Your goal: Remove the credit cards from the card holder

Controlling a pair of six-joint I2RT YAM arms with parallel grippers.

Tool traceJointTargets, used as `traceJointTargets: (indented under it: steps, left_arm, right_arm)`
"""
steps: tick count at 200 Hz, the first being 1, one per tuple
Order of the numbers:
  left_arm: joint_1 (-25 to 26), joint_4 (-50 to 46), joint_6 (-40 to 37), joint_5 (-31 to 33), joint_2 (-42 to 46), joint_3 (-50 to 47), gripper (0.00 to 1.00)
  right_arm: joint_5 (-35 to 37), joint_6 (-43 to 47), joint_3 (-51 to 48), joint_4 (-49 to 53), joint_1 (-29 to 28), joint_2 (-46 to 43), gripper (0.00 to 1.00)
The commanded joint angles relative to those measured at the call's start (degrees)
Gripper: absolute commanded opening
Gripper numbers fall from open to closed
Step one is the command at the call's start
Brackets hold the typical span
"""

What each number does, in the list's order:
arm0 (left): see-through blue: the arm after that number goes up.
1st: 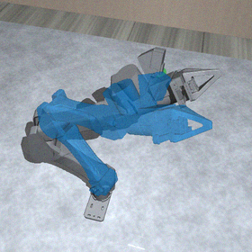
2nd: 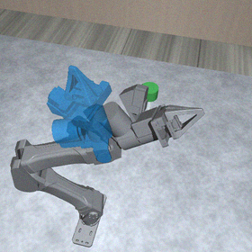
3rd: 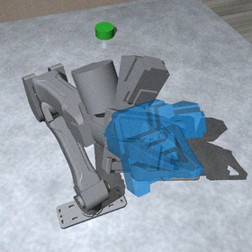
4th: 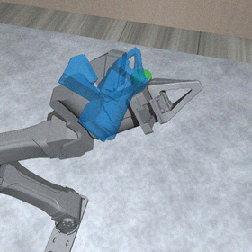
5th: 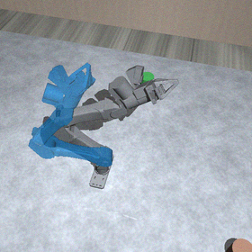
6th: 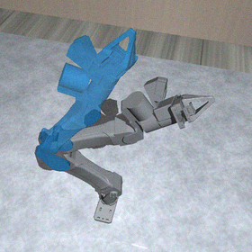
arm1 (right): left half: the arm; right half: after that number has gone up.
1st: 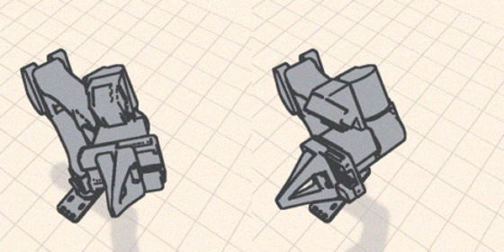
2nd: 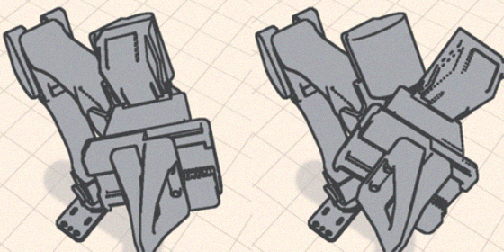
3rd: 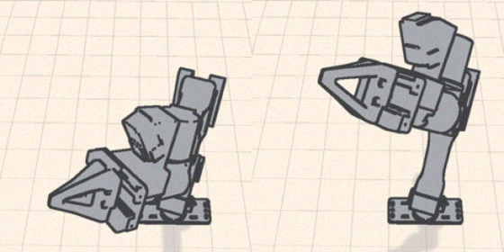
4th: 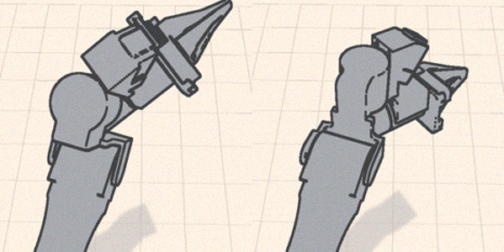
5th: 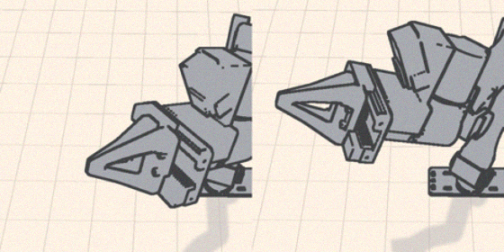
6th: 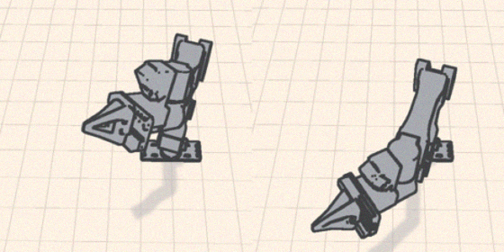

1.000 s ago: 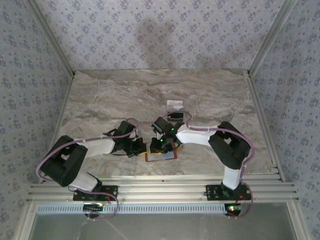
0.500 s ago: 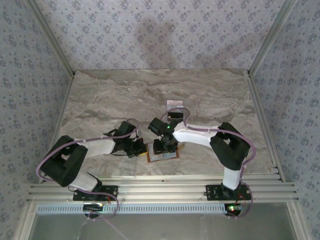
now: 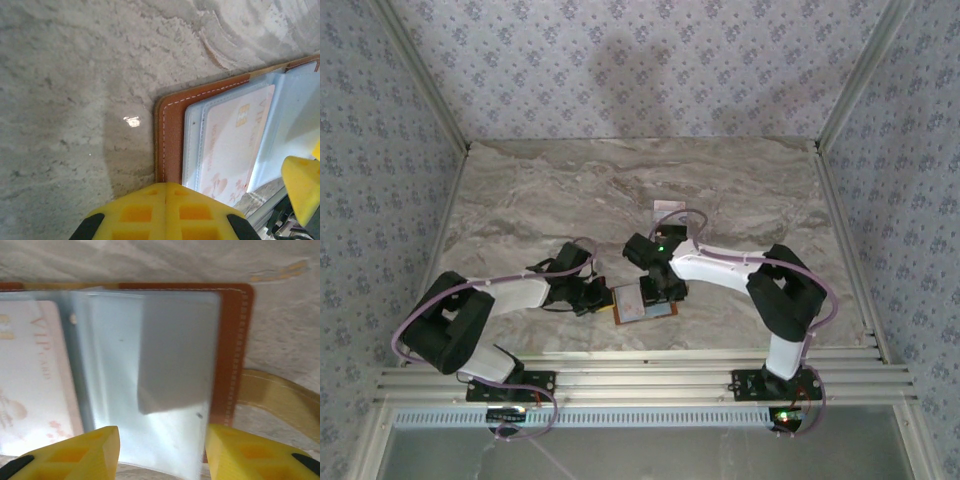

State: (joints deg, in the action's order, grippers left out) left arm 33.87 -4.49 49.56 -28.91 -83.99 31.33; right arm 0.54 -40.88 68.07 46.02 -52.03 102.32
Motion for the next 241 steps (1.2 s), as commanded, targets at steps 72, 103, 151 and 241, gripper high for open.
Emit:
traceJointTargets:
  steps: [72,103,151,241]
  left_arm:
    - [0.59,-7.30,-0.96,2.16,3.98,4.19,0.01]
    - [1.71,-7.57,0.38,3.32,4.90,5.04,0.00]
    - [3.61,-5.50,1.28,2.77,1.04,6.12,0.00]
    - [4.63,-6.67,1.36,3.40,-4.62,6.74,0.00]
  right_arm:
    - [-0.73,1.32,-4.44,-0.55,3.32,-6.06,0.37]
    - [-9.83,2.69,-6.32,-8.87,4.33,-8.66,0.31]
    - [-23.32,2.13,-7.76,-22.34,5.88,-5.05,0.28]
    - [-24.26,2.81,-8.26,-23.60,6.50,0.42,0.24]
